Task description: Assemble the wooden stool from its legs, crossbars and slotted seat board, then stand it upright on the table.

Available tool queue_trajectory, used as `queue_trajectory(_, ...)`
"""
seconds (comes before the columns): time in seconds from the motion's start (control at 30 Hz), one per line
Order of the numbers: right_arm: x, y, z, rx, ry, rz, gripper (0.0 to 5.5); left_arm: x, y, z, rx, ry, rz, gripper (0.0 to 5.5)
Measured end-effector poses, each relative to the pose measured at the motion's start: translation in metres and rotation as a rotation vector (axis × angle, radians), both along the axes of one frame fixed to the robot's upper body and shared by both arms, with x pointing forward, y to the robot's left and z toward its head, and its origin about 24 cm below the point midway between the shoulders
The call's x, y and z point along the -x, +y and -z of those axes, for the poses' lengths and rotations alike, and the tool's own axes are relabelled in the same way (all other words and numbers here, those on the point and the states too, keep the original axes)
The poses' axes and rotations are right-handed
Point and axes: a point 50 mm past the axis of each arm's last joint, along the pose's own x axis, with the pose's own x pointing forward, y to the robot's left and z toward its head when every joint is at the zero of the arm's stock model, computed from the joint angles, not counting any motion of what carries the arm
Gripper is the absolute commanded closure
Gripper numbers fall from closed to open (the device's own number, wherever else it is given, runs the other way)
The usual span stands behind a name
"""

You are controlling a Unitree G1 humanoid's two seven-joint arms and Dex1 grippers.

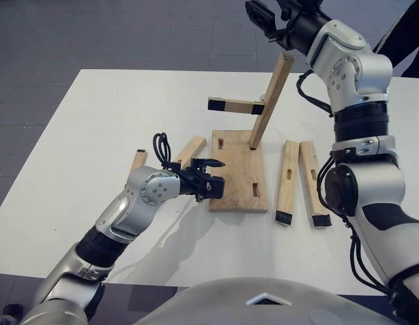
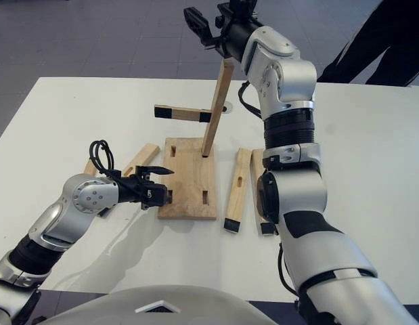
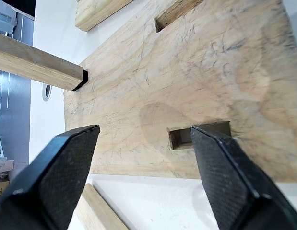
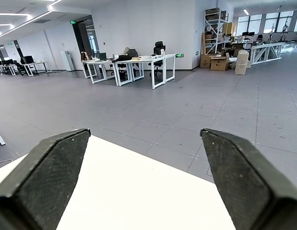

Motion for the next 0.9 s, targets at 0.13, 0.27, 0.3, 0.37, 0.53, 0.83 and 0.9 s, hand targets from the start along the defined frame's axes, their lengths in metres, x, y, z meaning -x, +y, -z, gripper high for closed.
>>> queue_trajectory(0.13, 0.003, -0.006, -0.034, -0.091, -0.106, 0.010, 1.26, 0.000, 0.000, 0.000, 0.000, -0.002, 0.000, 1.99)
queue_trajectory(0.27, 0.022, -0.012, -0.107, -0.186, -0.367, 0.009, 1.26, 0.000, 0.000, 0.000, 0.001, -0.003, -0.001, 1.99)
queue_trajectory(0.3, 0.027, -0.015, -0.122, -0.210, -0.429, 0.010, 1.26, 0.000, 0.000, 0.000, 0.000, -0.003, -0.001, 1.99)
queue_trajectory(0.37, 0.032, -0.016, -0.133, -0.234, -0.479, 0.004, 1.26, 0.000, 0.000, 0.000, -0.001, -0.003, -0.002, 1.99)
queue_trajectory(0.53, -0.004, 0.009, 0.012, -0.157, 0.040, -0.046, 1.26, 0.001, 0.000, 0.001, -0.001, -0.005, -0.002, 1.99)
queue_trajectory(0.83, 0.002, 0.005, 0.028, -0.193, 0.070, -0.055, 1.26, 0.000, 0.000, 0.002, -0.003, 0.000, -0.004, 1.99)
queue_trajectory(0.9, 0.006, 0.005, 0.020, -0.222, 0.064, -0.074, 1.26, 0.000, 0.000, 0.003, -0.003, 0.001, -0.005, 1.99)
